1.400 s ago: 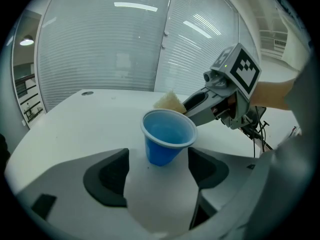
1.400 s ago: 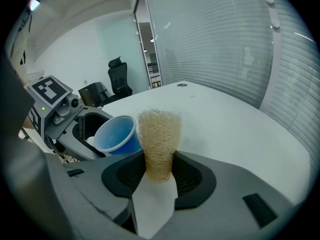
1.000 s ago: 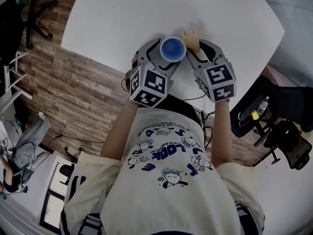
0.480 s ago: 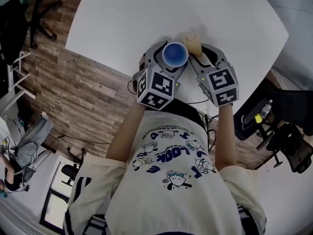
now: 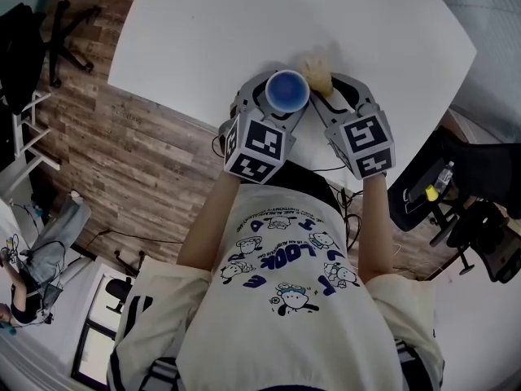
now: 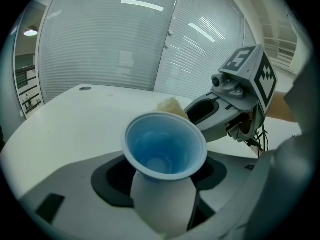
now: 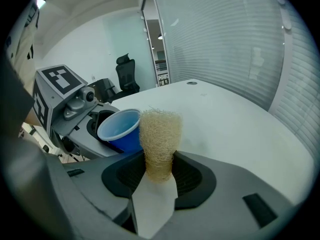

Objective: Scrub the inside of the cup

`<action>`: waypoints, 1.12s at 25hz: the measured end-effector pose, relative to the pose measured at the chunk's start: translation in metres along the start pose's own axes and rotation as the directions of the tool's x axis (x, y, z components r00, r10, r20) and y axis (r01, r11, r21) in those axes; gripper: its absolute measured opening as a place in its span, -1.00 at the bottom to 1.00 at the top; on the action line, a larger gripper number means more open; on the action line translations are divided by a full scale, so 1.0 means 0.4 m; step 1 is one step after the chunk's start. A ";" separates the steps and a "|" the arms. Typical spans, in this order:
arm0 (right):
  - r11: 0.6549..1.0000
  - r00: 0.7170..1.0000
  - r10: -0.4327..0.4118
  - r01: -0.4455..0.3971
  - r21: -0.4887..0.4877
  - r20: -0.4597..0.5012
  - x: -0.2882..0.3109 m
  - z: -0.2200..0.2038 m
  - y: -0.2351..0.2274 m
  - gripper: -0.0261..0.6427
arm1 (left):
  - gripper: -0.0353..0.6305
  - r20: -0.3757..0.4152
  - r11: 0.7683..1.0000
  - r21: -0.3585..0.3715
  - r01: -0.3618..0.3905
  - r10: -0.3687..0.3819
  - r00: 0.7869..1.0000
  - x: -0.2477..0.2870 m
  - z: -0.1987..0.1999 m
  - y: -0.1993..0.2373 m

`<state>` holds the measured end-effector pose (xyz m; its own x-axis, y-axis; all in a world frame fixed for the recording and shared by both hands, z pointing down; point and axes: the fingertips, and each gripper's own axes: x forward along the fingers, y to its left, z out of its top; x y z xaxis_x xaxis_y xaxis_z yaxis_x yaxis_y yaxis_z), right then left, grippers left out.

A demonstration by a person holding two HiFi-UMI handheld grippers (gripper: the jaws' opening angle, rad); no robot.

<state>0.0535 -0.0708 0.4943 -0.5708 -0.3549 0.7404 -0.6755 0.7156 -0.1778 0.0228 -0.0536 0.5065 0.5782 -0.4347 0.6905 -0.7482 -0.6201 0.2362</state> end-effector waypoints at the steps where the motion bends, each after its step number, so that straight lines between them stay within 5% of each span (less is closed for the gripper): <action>1: 1.000 1.000 -0.003 0.003 -0.004 0.001 -0.002 0.001 0.001 -0.38 | 0.12 0.001 1.000 0.002 0.003 -0.003 1.000 -0.002 0.001 0.000; 12: 0.973 0.993 -0.118 0.115 -0.200 -0.003 -0.113 0.056 -0.002 -0.38 | 0.11 0.018 0.998 0.042 0.048 -0.049 0.999 -0.044 0.048 -0.008; 28: 0.802 0.977 -0.213 0.184 -0.568 0.015 -0.220 0.116 0.114 -0.38 | 0.11 -0.126 0.946 0.293 0.142 -0.109 0.986 -0.090 0.074 -0.076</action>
<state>0.0512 -0.0348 0.3909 -0.4203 -0.5082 0.7518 -0.3817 0.8506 0.3616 0.0343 -0.0384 0.4544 0.6107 -0.2789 0.7411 -0.5302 -0.8391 0.1212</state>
